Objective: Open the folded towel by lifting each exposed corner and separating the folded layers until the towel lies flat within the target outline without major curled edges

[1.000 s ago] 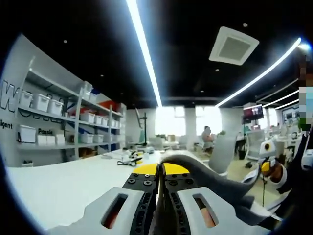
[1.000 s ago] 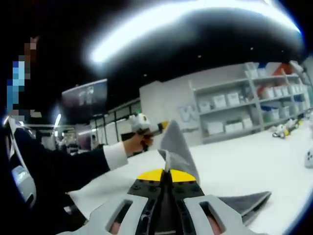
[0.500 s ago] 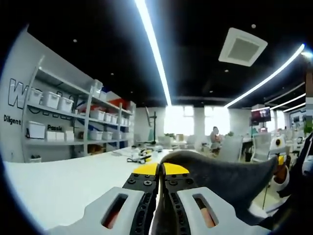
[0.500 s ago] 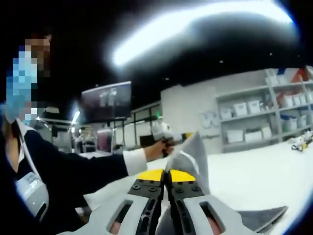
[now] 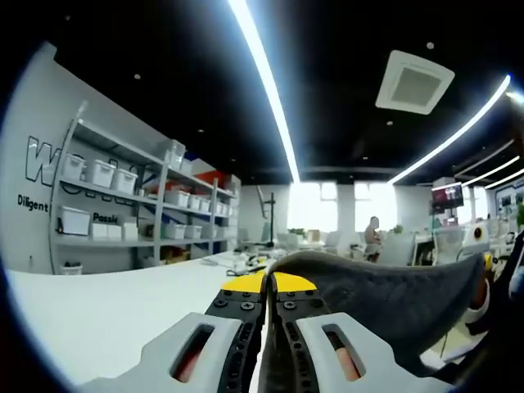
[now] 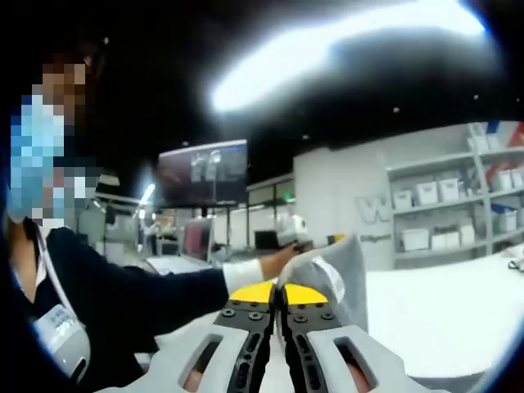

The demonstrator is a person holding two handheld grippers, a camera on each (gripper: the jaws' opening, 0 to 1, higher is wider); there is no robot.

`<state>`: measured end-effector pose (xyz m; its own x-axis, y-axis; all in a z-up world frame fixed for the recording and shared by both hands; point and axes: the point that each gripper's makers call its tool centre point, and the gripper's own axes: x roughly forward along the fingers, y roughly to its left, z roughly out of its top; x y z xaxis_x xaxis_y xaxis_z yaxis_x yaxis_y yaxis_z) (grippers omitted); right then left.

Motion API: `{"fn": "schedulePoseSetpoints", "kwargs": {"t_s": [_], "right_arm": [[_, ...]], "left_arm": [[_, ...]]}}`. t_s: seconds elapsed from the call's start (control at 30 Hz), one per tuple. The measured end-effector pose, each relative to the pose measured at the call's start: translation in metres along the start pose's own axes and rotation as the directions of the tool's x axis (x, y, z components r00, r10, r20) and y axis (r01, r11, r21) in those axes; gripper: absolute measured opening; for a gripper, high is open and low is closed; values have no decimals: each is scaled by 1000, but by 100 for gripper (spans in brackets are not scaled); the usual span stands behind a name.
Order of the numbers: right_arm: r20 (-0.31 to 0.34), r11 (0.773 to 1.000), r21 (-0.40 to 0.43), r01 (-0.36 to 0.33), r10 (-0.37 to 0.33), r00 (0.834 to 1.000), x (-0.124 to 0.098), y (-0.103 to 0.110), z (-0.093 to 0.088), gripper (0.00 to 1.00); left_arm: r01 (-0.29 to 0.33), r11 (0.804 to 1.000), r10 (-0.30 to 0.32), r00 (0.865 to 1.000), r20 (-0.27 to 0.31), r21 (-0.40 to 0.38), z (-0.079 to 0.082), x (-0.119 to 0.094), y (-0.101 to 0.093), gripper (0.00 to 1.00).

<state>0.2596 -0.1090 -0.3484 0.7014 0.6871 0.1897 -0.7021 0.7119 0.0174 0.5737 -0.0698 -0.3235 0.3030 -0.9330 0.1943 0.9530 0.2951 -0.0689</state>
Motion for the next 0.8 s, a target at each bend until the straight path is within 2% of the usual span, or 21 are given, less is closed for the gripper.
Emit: {"fn": "schedulePoseSetpoints", "kwargs": {"t_s": [0.27,0.57,0.8], "right_arm": [[-5,999,-32,-42,42,999,27,17,15,0],[-2,996,-34,-81,81,997,53,34,26,0],[2,989,-67,-132,132,991,76,59,37,0]], "left_arm": [[-18,1000,18,1000,6,-10,5,-16,18,1],[-28,999,28,999,15,-19,13,-33,29,1],[-43,999,43,999,31,-17,24,-50,37,1]]}}
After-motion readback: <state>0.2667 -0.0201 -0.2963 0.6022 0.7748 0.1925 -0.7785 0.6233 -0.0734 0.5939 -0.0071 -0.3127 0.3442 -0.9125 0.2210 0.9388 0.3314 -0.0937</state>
